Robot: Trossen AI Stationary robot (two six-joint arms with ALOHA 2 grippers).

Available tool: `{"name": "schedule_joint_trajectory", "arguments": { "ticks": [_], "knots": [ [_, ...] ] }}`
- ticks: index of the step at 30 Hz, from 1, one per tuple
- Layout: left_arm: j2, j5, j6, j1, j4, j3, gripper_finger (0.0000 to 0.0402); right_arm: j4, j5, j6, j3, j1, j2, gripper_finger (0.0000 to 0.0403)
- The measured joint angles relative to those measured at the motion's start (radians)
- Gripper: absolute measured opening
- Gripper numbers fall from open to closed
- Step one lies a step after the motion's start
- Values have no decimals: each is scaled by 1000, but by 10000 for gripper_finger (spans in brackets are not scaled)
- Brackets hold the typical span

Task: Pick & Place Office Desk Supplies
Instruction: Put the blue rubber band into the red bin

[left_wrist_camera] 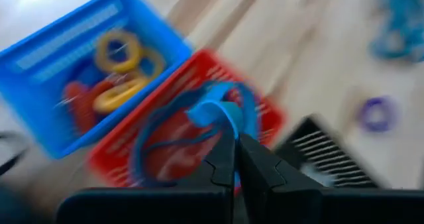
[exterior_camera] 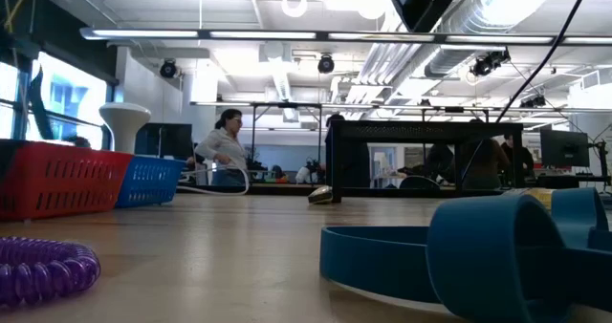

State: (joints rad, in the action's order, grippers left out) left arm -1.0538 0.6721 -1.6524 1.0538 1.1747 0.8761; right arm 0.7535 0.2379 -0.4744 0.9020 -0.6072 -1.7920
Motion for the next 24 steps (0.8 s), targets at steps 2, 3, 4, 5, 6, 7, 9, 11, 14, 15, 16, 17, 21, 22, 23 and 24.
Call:
{"name": "schedule_joint_trajectory", "arguments": {
  "ticks": [2,3,4,5,6,7,9,11,14,15,16,17,21,22,23,24],
  "knots": [
    [-25,-45,-54,-2,71,0,2,0,0,0,0,-6,0,238],
    [-39,-67,-71,-5,93,0,2,0,0,0,0,-9,0,238],
    [-53,-88,-73,-8,100,0,2,0,3,0,0,-9,0,238],
    [-64,-105,-65,-12,97,0,2,-1,6,0,0,-10,0,238],
    [-75,-118,-48,-17,95,0,2,0,6,0,0,-10,0,238],
    [-85,-123,-33,-21,95,0,2,0,7,0,0,-9,0,238],
    [-103,-135,-5,-31,96,0,2,0,7,0,0,-9,0,238],
    [-114,-165,31,-44,95,0,2,-1,9,7,0,-8,0,238],
    [-121,-271,88,-83,97,0,2,-19,11,0,0,-7,0,238],
    [-121,-298,130,-101,96,0,2,-19,18,-1,0,-7,0,238],
    [-121,-320,178,-124,96,0,2,-17,22,2,0,-8,-1,238],
    [-121,-336,227,-147,96,0,2,-16,23,6,0,-8,0,238],
    [-121,-412,427,-242,77,0,1,-16,24,49,0,0,0,238],
    [-121,-416,477,-264,55,0,1,-16,23,56,0,5,-1,238],
    [-121,-417,526,-283,29,0,1,-17,22,57,0,12,0,238],
    [-121,-418,576,-301,2,0,1,-17,22,57,0,20,-1,238]
  ]
}}
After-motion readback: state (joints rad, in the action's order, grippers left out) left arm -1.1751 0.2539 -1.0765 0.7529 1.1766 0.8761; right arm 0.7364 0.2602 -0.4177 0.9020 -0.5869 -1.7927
